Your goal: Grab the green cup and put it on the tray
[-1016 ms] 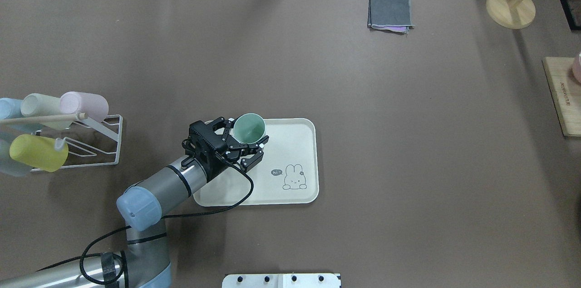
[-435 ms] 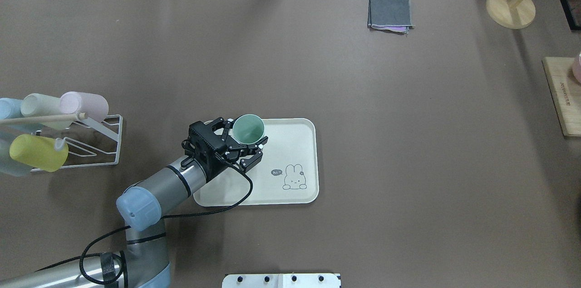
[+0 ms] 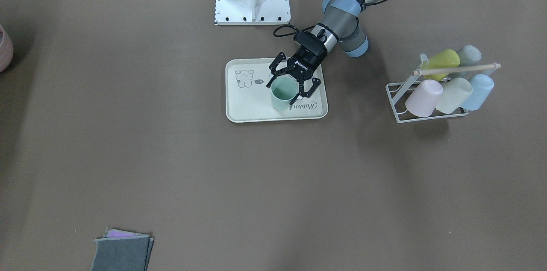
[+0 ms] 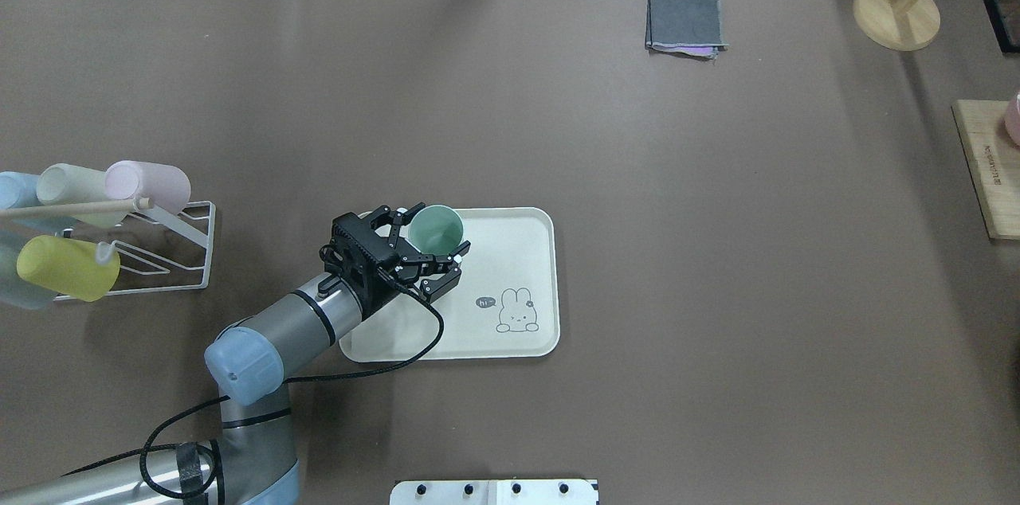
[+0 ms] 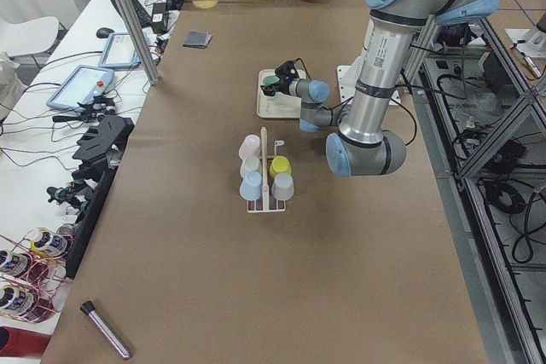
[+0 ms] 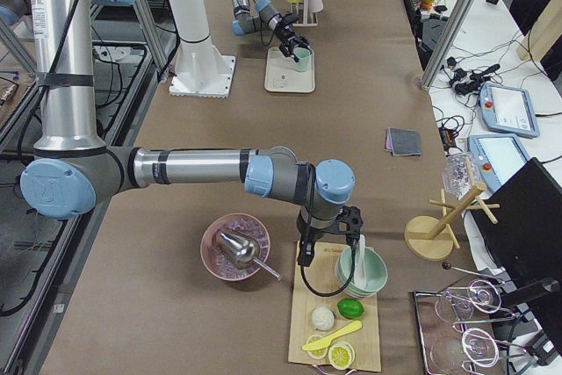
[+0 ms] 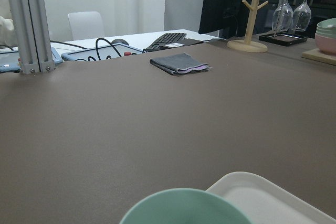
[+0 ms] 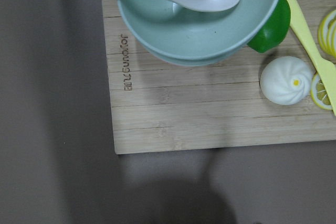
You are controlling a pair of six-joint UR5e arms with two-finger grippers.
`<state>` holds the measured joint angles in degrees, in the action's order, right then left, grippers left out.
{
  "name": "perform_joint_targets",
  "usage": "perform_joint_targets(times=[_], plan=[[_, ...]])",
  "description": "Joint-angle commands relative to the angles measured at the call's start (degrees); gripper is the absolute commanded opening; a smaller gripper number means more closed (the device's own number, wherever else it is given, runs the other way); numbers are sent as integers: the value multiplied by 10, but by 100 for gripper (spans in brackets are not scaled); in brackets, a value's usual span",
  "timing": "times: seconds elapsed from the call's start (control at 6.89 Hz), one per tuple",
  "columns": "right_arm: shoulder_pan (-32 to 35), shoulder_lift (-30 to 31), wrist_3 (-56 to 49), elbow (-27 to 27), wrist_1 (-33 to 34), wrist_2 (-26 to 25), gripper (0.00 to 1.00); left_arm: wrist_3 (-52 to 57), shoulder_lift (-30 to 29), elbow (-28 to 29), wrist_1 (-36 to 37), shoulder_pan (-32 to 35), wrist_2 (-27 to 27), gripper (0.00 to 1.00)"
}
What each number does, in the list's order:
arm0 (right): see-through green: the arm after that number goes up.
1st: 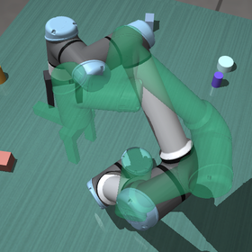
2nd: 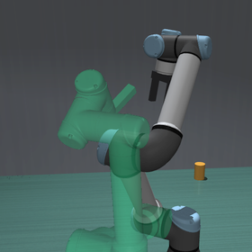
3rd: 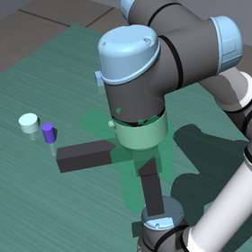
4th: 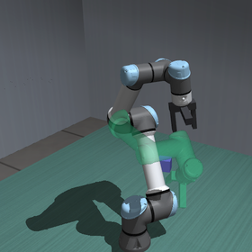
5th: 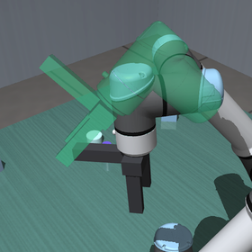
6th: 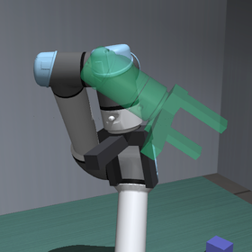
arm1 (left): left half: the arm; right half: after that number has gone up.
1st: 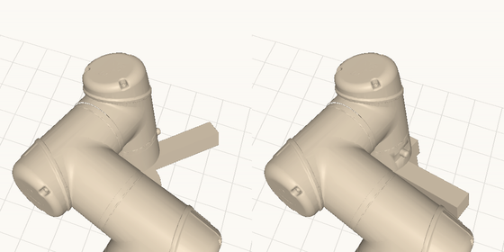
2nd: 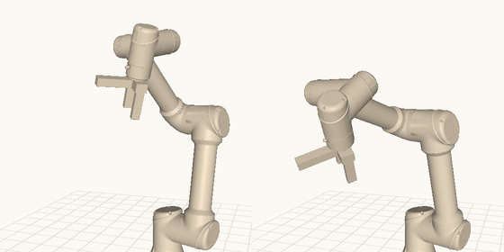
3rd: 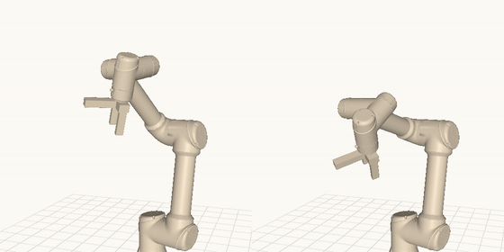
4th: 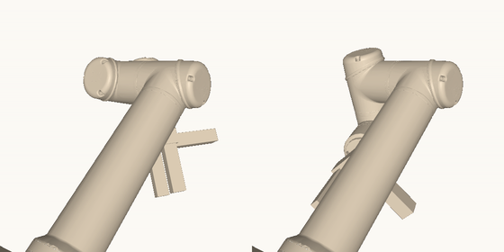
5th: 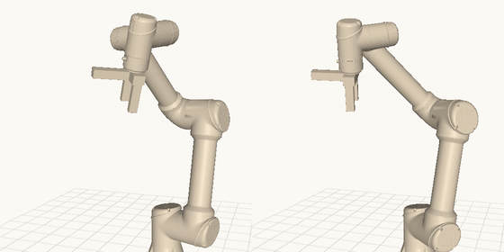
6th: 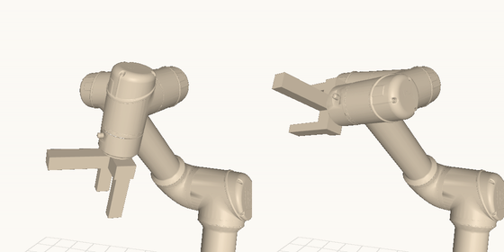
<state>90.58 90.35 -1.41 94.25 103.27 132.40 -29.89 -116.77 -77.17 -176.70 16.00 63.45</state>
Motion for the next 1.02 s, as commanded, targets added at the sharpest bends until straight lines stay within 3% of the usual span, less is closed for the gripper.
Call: perform_joint_targets(times=[0.0,0.58,0.87], plan=[[1,0,0,0,0,0,99,0,-1,-7,0,0,1,98],[6,0,-1,1,1,1,100,3,5,-62,46,15,33,98],[6,-1,1,6,4,-2,100,2,8,-144,146,56,87,98]])
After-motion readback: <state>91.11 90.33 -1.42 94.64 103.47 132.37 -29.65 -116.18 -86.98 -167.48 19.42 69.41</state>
